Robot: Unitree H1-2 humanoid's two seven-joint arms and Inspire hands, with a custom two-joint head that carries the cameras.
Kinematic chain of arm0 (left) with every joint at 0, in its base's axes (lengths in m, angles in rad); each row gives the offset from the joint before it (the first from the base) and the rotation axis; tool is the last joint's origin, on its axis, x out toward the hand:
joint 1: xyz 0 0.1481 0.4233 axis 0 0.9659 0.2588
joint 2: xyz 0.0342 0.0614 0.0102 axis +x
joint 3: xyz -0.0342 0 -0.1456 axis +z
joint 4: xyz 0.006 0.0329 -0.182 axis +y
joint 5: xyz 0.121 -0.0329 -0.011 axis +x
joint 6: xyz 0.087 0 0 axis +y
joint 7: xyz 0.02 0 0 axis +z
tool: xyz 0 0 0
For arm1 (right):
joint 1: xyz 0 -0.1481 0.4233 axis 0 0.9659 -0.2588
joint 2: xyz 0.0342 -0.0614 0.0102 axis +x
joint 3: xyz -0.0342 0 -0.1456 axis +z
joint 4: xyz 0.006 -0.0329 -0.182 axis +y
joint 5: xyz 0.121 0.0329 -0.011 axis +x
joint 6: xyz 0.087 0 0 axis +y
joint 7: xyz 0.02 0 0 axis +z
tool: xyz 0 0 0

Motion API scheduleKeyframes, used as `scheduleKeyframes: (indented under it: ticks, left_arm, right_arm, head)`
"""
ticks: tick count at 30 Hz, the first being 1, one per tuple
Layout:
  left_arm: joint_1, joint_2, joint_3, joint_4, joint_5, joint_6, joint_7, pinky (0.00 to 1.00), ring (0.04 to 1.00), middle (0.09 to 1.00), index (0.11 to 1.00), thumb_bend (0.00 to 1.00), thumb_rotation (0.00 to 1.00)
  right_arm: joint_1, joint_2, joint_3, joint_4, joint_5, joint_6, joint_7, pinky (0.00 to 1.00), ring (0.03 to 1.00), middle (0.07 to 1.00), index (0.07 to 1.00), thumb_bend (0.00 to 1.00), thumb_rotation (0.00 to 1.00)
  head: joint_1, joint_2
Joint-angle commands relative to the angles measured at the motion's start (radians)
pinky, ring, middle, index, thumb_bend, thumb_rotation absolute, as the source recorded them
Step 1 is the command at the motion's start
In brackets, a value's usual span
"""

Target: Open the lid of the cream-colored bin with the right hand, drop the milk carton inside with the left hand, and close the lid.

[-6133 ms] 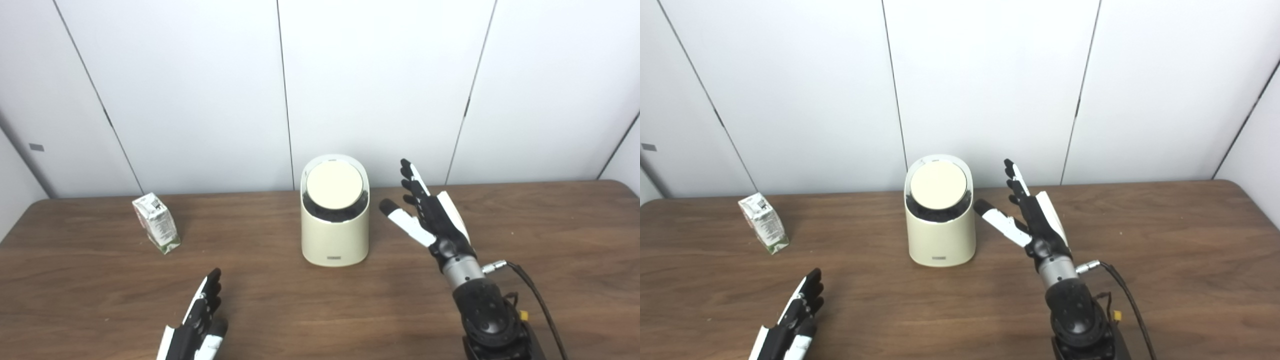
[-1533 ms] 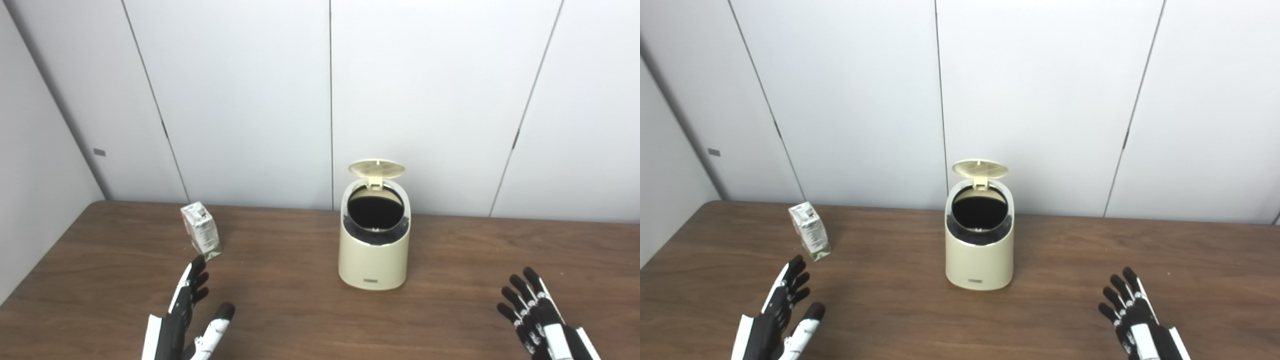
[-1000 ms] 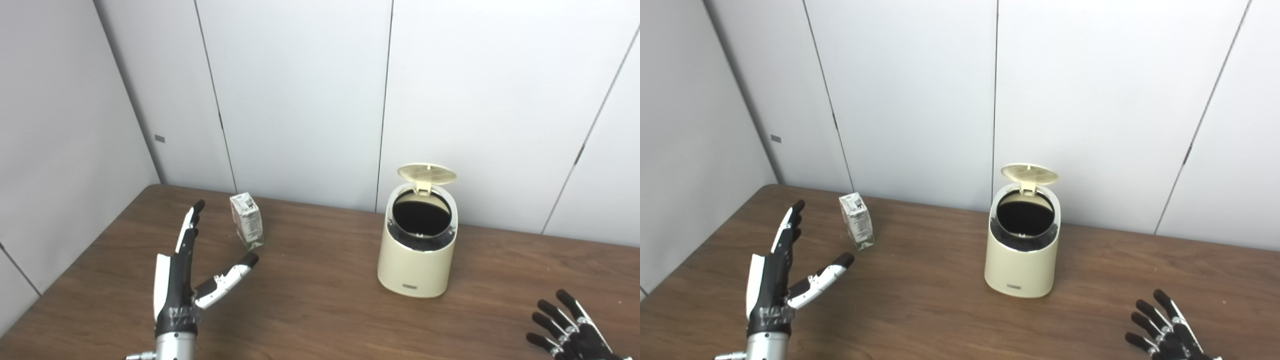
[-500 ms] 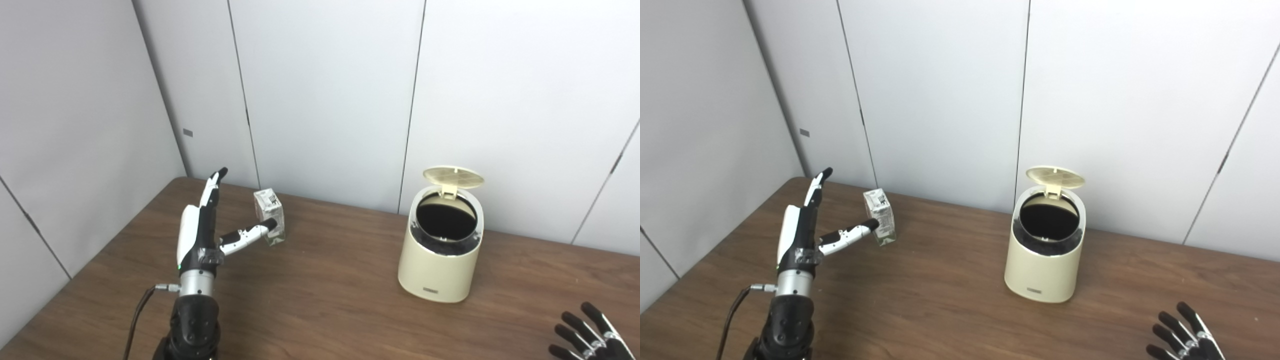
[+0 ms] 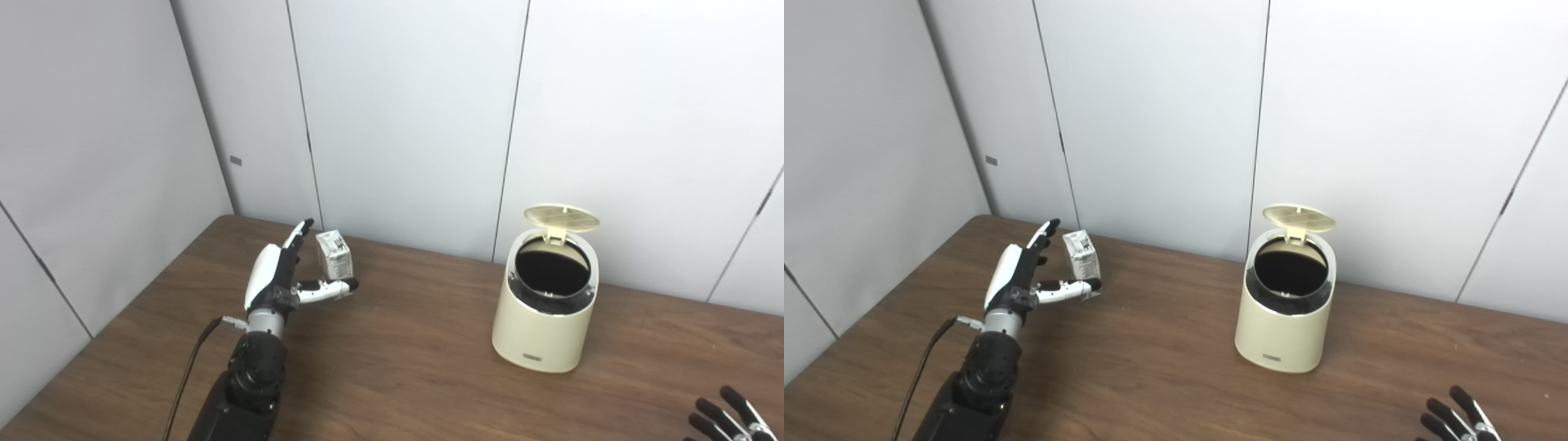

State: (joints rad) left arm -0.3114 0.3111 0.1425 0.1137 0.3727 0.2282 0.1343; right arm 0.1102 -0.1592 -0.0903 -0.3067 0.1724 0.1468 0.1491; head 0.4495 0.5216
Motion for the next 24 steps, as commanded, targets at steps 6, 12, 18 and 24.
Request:
scheduleKeyframes:
  ticks: [6, 12, 18, 24]
  left_arm:
    - [-0.087, 0.043, -0.003, 0.062, -0.012, -0.032, 0.010, 0.83, 0.925, 0.951, 0.975, 0.92, 0.20]
    - [-0.139, 0.060, -0.004, 0.142, -0.045, -0.040, 0.009, 0.84, 0.929, 0.957, 0.981, 0.91, 0.19]
    - [-0.171, 0.067, -0.001, 0.171, -0.068, -0.037, 0.014, 0.84, 0.928, 0.944, 0.973, 0.89, 0.17]
    - [-0.182, 0.064, 0.003, 0.178, -0.083, -0.051, 0.025, 0.83, 0.918, 0.943, 0.966, 0.87, 0.14]
  right_arm:
    - [-0.014, -0.017, -0.004, -0.029, 0.006, -0.037, 0.008, 0.72, 0.840, 0.858, 0.896, 0.88, 0.81]
    - [-0.010, -0.015, -0.002, -0.036, 0.006, -0.034, 0.008, 0.72, 0.844, 0.862, 0.895, 0.89, 0.80]
    - [-0.005, -0.013, 0.002, -0.046, 0.000, -0.029, 0.005, 0.71, 0.835, 0.857, 0.893, 0.89, 0.80]
    - [0.000, -0.015, 0.003, -0.048, -0.006, -0.033, 0.005, 0.74, 0.847, 0.863, 0.899, 0.91, 0.81]
  head:
    - [-0.006, 0.000]
    - [-0.014, 0.001]
    - [-0.019, 0.004]
    - [-0.022, 0.006]
